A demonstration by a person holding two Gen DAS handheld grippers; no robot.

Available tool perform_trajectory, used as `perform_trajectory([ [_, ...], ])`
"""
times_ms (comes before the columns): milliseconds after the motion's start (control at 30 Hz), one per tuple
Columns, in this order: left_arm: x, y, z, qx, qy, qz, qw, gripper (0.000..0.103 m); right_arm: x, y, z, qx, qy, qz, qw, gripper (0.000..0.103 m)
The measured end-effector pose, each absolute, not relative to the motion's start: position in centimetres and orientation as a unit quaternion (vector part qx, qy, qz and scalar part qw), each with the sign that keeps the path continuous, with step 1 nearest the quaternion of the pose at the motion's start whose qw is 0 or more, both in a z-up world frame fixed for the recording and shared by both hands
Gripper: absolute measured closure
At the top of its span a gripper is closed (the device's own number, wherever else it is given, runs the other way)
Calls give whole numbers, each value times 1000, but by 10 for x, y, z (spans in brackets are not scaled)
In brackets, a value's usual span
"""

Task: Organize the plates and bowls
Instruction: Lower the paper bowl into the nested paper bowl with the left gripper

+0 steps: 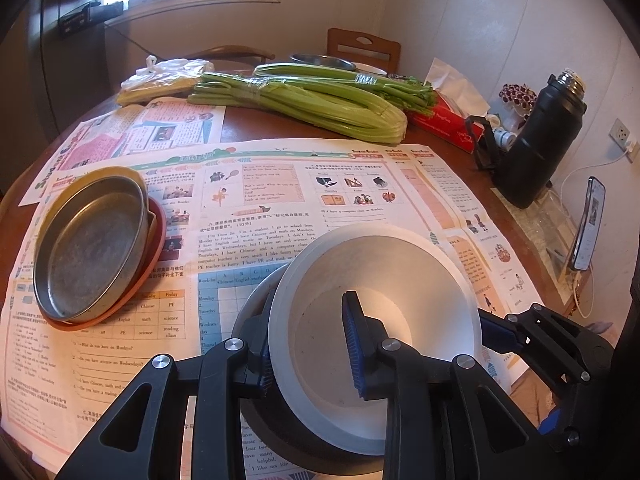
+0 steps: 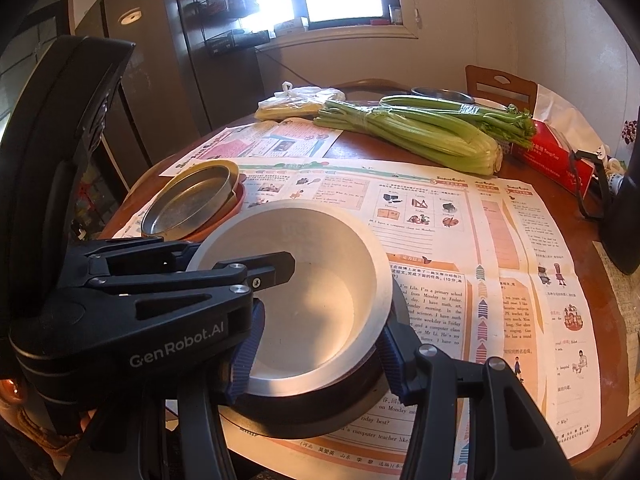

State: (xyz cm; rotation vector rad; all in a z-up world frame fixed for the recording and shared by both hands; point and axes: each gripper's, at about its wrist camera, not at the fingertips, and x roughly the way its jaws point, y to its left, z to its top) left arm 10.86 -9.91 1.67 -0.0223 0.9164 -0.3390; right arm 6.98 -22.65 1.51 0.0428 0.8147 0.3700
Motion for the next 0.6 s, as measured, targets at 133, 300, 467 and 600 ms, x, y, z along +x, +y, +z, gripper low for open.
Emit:
perform_trajectory([
  [133,108,-99,17,-8,439,-160,884,73,70,-226,14,21,394,180,901,48],
  [300,108,-98,17,-8,440,-157,884,73,69,-225,13,16,393,182,901,48],
  [467,108,-95,18,-9,439,-157,885,73,70,-224,13,15,394,182,901,48],
  [600,108,-91,18,-14,438,-155,885,73,70,-224,13,14,394,181,901,48],
])
